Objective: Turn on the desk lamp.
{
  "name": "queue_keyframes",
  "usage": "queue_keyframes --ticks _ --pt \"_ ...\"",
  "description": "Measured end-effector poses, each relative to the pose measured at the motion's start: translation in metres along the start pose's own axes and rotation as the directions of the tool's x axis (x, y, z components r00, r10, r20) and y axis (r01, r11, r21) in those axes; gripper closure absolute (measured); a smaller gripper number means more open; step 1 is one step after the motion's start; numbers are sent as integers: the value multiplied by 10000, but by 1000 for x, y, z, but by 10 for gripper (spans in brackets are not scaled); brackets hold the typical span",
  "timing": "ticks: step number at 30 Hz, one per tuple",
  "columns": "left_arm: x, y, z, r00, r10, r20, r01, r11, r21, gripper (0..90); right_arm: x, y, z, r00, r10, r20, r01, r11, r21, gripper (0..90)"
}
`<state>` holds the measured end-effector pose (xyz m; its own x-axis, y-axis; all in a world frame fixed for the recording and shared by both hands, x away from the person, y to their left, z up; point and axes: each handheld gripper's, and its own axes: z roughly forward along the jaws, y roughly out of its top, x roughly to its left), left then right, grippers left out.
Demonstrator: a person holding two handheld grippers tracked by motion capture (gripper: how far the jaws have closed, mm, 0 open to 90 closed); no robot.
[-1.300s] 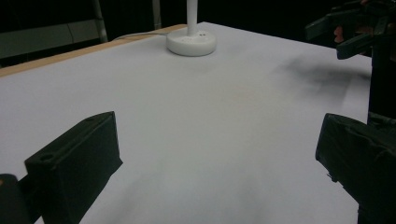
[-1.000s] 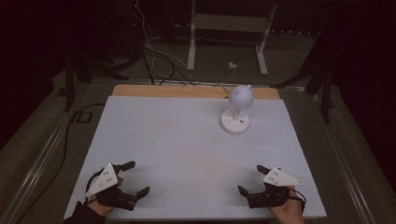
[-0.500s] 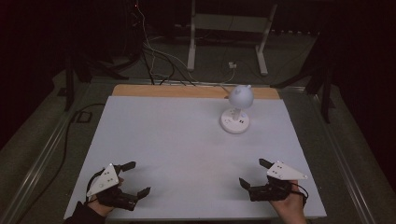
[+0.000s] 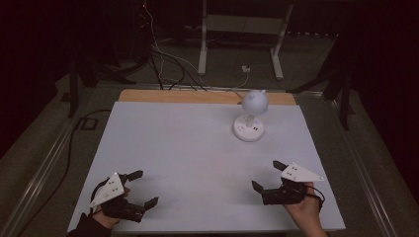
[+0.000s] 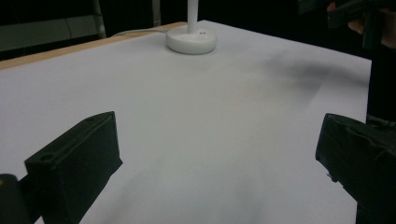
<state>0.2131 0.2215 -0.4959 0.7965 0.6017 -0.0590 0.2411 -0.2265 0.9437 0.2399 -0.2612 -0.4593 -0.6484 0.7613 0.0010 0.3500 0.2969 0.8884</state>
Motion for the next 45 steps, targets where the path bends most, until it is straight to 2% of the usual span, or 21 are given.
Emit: queue_keyframes --ticks 31,45 --pt "0 0 1 10000 -19 38 19 10000 28 4 -22 38 30 9996 93 260 -85 9995 -288 0" --pt "0 0 1 10000 -1 50 1 10000 51 4 -34 48 46 9989 269 396 -259 9993 -271 0"
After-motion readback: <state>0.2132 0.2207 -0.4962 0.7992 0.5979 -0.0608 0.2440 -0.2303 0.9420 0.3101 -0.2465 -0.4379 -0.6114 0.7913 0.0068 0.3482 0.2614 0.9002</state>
